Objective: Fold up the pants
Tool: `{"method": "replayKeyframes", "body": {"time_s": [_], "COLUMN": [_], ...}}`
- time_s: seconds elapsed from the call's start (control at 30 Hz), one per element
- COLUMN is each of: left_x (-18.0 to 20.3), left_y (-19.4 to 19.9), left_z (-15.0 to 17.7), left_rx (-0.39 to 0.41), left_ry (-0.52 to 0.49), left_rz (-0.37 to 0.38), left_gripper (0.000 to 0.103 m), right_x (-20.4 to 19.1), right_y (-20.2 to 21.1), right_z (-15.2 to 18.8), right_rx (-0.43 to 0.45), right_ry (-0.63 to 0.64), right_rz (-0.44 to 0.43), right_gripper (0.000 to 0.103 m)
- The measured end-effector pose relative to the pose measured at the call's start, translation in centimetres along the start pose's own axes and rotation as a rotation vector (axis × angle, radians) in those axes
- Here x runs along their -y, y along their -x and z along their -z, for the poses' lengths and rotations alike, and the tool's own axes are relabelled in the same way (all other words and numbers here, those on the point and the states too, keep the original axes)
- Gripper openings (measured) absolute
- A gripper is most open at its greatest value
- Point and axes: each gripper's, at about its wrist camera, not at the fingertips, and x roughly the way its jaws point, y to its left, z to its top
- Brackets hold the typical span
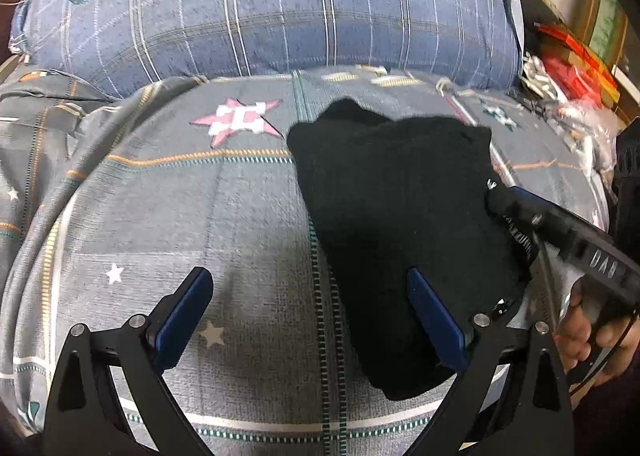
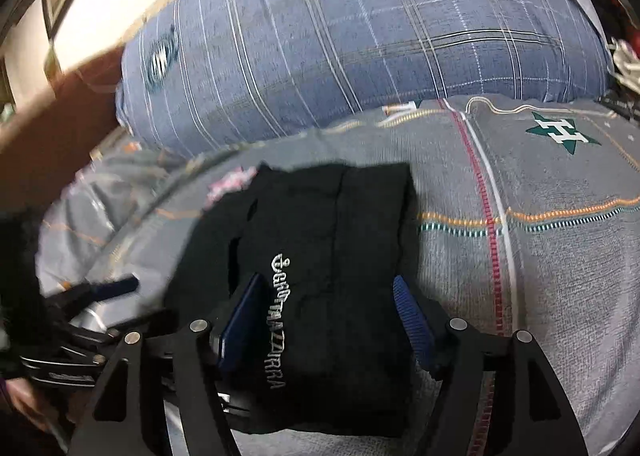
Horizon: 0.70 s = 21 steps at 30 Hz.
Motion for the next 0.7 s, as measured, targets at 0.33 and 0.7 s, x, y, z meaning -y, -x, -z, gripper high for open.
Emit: {"method": "replayKeyframes", "body": {"time_s": [0.33, 0.7], "left_x": [-1.1, -2.0], "left_y": [1.3, 0.4], "left_z": [-1.3, -0.8], "left_rx": [0.028, -0.024], "left_ry": [0.146, 0.236], "left_rz": [0.085, 0.115], "left_gripper": [0.099, 0.099], "right_x": [5.0, 5.2], "right_y": [2.5, 1.1], "right_z": [-2.1, -1.7], "right_rx": [0.051, -0.032], "right_ry": [-0.204, -0.263], "right_rz": [-0.069, -0.135], "right_gripper": [0.074, 0.074]}}
